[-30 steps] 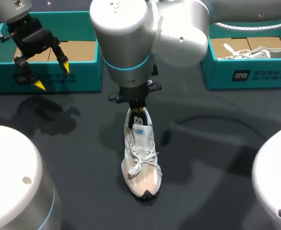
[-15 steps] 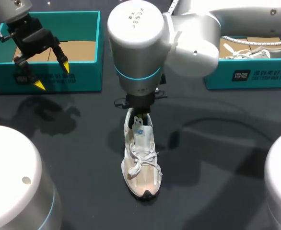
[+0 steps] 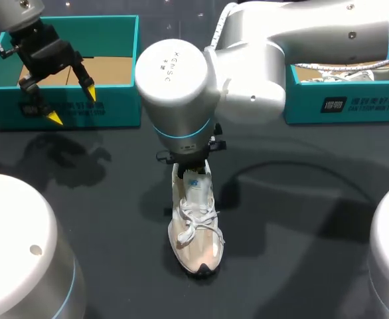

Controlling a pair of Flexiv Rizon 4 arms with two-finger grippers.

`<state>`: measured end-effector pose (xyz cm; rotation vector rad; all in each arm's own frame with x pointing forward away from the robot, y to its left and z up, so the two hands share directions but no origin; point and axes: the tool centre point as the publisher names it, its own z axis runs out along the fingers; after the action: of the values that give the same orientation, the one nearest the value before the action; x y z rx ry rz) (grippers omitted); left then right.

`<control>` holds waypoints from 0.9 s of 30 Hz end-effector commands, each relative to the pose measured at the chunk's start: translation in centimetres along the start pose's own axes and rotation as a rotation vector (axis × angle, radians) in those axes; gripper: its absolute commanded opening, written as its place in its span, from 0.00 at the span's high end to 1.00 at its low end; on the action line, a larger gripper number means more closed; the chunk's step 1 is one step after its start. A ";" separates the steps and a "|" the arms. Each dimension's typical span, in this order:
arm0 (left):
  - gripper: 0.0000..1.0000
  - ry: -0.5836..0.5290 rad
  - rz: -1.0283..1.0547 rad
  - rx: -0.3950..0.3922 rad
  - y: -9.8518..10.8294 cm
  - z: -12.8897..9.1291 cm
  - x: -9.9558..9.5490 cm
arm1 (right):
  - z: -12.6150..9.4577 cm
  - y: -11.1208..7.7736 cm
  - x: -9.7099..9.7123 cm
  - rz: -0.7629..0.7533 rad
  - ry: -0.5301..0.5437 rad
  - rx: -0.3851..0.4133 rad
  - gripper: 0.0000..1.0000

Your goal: Take the shoe out of the shoebox, open the shoe tongue, remove and reinsert the insole, then place the shoe into the shoebox

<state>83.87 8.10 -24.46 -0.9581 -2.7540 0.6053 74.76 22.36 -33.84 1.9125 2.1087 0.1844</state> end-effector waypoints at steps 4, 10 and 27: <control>0.00 0.002 0.001 -0.002 0.0 0.0 0.0 | 1.5 -0.3 0.6 0.016 -0.055 0.010 1.00; 0.00 0.002 0.001 -0.002 0.0 0.0 0.0 | 2.6 -0.7 0.8 0.030 -0.043 0.026 1.00; 0.00 0.002 0.001 -0.002 0.0 0.0 0.0 | 1.1 -0.6 0.7 0.029 -0.245 0.050 1.00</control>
<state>83.87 8.10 -24.47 -0.9581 -2.7541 0.6052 74.99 21.62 -34.60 1.8977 2.0276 -0.0298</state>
